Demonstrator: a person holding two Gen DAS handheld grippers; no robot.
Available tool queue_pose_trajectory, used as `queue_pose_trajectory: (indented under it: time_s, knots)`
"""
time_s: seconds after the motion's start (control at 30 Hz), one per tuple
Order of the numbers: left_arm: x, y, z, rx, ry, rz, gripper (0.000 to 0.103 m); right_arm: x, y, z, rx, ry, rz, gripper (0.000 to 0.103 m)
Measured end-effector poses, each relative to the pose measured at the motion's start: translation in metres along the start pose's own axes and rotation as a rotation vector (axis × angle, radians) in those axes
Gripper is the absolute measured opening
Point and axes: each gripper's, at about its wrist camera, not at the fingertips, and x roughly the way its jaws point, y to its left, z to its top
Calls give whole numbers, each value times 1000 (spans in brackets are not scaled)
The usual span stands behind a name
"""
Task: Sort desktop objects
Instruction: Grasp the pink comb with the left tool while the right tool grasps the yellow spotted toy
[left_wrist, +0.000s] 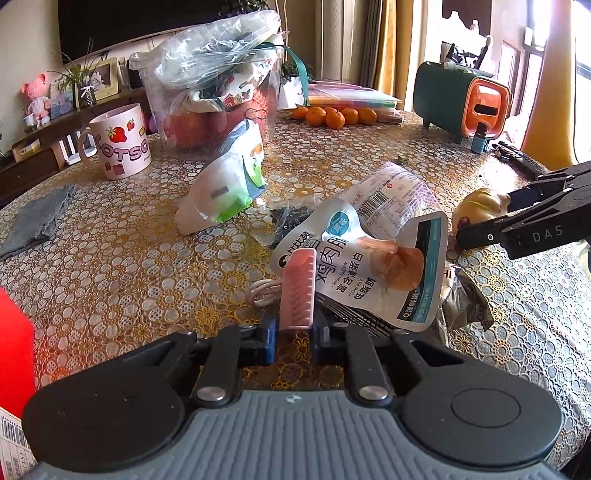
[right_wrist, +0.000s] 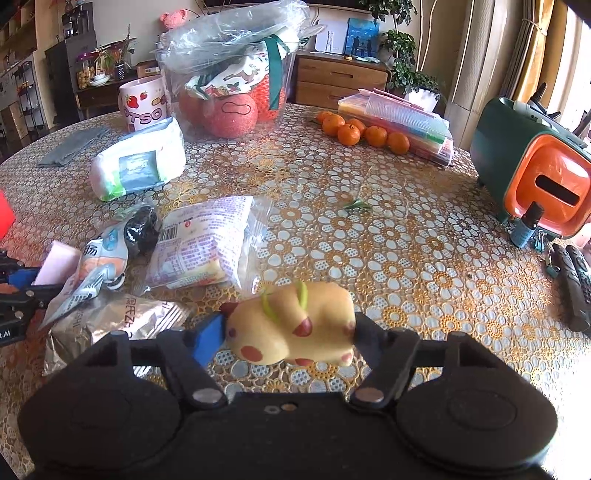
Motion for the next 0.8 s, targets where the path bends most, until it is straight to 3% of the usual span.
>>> queue_pose_trajectory:
  time_s: [0.37,0.8]
  knots:
    - [-14,-5,-5,-4,-28,62,9,-15,-2,-11,24,-6,43,72]
    - [-53,-9,-13,-49,-53,49,9,-56,15,-30,31,-19,112,71]
